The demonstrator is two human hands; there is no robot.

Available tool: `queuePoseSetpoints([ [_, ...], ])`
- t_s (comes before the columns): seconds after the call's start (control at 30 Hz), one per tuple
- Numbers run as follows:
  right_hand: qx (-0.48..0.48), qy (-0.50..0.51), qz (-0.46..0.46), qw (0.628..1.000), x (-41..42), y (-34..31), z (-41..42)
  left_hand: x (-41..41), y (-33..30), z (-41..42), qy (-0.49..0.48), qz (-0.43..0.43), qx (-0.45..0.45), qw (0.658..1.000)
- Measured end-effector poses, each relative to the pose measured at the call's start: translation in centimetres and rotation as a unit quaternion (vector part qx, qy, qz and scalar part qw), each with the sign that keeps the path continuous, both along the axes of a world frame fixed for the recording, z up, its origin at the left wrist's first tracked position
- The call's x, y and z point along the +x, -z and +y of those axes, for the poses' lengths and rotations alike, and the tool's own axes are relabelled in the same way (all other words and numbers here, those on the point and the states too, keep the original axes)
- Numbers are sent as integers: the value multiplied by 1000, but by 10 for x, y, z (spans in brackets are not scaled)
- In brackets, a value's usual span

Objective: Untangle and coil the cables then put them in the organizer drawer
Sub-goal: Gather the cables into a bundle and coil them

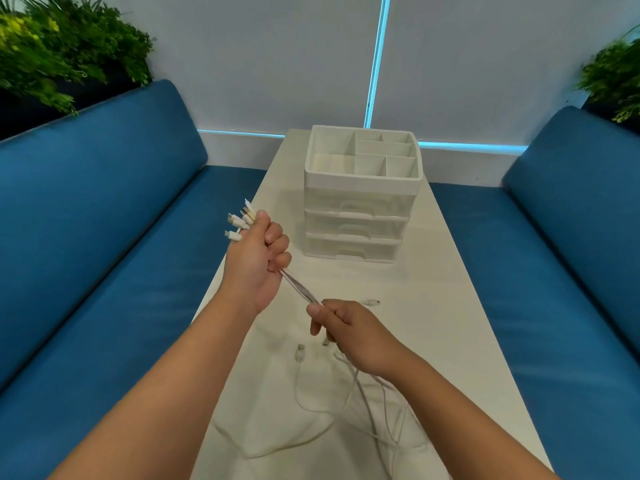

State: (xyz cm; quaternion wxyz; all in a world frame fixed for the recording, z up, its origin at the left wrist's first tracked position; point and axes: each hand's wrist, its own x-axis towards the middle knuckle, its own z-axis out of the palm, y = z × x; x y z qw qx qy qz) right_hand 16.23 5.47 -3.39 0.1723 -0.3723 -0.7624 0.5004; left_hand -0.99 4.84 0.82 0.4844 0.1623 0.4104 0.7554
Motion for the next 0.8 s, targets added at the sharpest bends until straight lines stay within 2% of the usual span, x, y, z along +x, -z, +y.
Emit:
queuePoseSetpoints([
  [0.07,-29,6,34,999,-4,-8,1,-2,-10,3,0,0,18,1000],
  [0.17,-208,-3,118,971,2,-19,10,-1,-23,7,15,18,49,998],
  [0.2,-311,-29,165,935,8,-22,16,0,-26,8,26,39,60,997],
  [0.23,-411,-57,215,884,13,-27,22,2,-29,9,36,67,65,995],
  [0.27,-471,-82,244,844,20,-33,25,4,-33,10,46,93,66,992],
  [0.3,-476,-90,242,841,26,-38,28,6,-36,12,56,106,69,990],
  [0.33,-441,-77,207,870,30,-42,30,9,-40,14,69,101,76,990],
  [0.4,-300,-30,92,949,33,-41,32,17,-45,18,97,86,87,988],
  [0.43,-234,1,55,971,32,-38,32,22,-45,20,106,86,86,987],
  [0.5,-164,55,53,984,32,-30,33,29,-44,21,109,74,78,988],
  [0.6,-179,44,125,975,41,-25,32,28,-41,22,77,18,68,995],
  [0.63,-173,34,123,977,45,-25,31,27,-41,22,65,12,59,996],
  [0.73,-88,5,13,996,50,-22,29,27,-44,22,47,11,56,997],
  [0.8,-85,-5,25,996,49,-14,26,25,-51,24,33,10,74,997],
])
